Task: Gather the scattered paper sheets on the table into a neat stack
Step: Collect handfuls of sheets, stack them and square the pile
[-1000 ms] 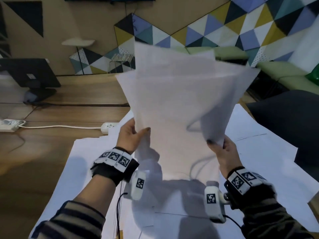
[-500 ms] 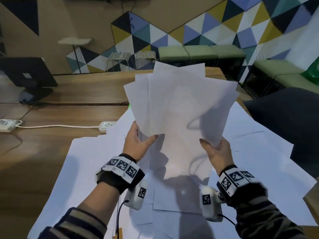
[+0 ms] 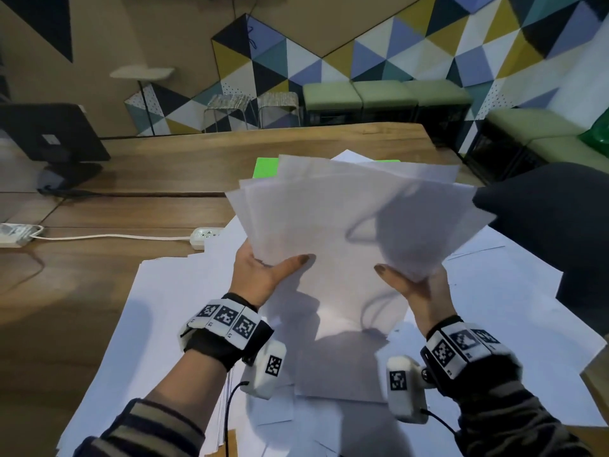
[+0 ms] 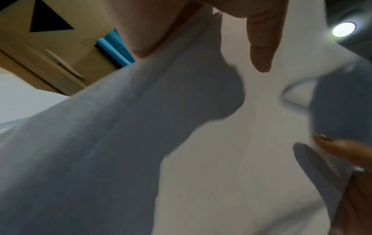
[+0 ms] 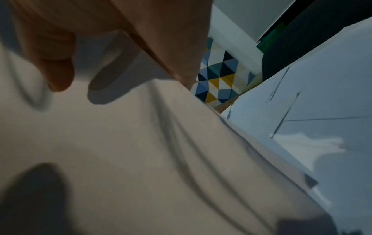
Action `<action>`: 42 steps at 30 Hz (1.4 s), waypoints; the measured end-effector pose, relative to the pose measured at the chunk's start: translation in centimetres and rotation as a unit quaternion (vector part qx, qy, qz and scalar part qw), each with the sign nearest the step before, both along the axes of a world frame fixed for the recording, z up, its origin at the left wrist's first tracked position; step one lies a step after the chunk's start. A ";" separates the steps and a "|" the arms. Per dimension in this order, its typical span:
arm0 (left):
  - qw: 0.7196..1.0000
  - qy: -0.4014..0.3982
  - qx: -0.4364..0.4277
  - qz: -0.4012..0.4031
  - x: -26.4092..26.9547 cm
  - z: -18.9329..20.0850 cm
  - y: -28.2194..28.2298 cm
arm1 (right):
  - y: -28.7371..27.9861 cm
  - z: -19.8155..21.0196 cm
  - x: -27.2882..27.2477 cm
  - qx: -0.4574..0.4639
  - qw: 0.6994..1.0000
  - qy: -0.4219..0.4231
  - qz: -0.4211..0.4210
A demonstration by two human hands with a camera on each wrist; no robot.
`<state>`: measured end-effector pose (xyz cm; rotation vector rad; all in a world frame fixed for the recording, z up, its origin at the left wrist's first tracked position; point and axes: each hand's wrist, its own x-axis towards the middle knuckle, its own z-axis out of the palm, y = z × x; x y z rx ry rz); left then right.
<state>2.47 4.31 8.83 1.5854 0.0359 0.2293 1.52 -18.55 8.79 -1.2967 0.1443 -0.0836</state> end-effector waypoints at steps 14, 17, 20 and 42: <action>0.999 0.023 0.002 0.043 0.7 -1.5 -1.7 | 2.0 -1.2 0.4 -0.178 0.983 -0.019 -0.052; 0.998 0.016 0.023 0.051 1.4 -1.9 -1.2 | 1.3 -1.6 0.6 -0.146 0.987 0.002 -0.060; 0.996 0.059 0.054 0.025 1.3 -3.2 -1.1 | 0.7 -3.1 0.4 -0.229 0.972 0.061 -0.014; 0.868 0.373 0.323 -0.050 1.4 -10.7 -3.4 | -6.0 -10.3 -1.2 -0.452 0.823 0.314 0.139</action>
